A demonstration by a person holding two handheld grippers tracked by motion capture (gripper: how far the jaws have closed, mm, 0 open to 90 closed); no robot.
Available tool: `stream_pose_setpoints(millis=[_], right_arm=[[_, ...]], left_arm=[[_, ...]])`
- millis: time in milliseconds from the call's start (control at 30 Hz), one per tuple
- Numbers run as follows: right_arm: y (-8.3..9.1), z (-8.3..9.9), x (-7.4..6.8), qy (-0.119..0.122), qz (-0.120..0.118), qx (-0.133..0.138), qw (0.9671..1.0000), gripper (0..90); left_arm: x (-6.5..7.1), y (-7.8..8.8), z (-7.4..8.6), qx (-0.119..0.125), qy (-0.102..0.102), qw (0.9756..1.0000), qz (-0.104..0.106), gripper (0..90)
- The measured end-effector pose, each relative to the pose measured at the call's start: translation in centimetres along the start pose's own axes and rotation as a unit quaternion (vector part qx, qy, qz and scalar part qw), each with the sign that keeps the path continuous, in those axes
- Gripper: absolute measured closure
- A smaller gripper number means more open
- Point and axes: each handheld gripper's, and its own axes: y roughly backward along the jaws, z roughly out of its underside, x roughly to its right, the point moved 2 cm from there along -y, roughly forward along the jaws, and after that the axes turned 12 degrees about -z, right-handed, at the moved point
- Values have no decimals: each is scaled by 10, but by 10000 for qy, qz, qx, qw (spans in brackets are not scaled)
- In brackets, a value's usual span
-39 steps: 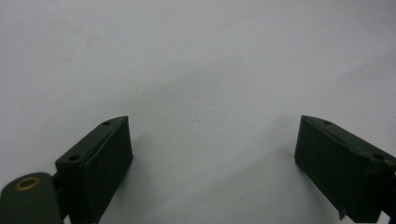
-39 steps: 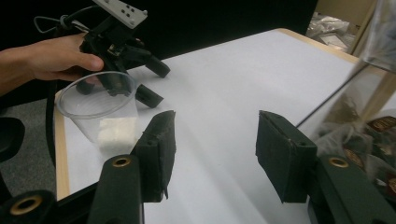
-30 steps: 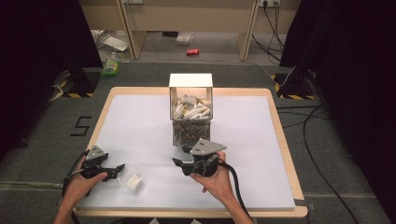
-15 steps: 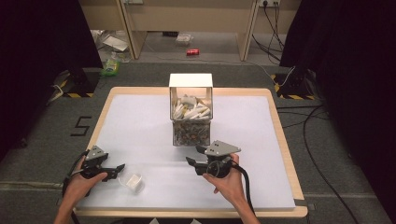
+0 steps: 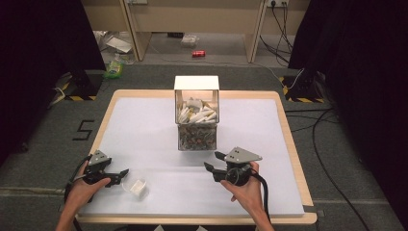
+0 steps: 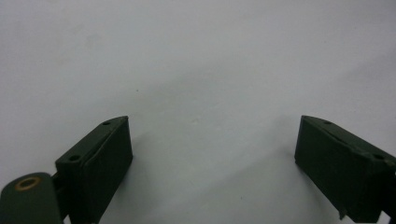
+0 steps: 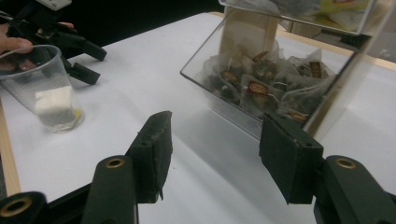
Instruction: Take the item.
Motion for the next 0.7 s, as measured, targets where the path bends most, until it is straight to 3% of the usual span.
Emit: stream_pose_setpoints(millis=[700], right_arm=[[21,23,17,-302,285,-24,9991,433]], left_arm=[[0,0,0,0,3,10000,-1,104]])
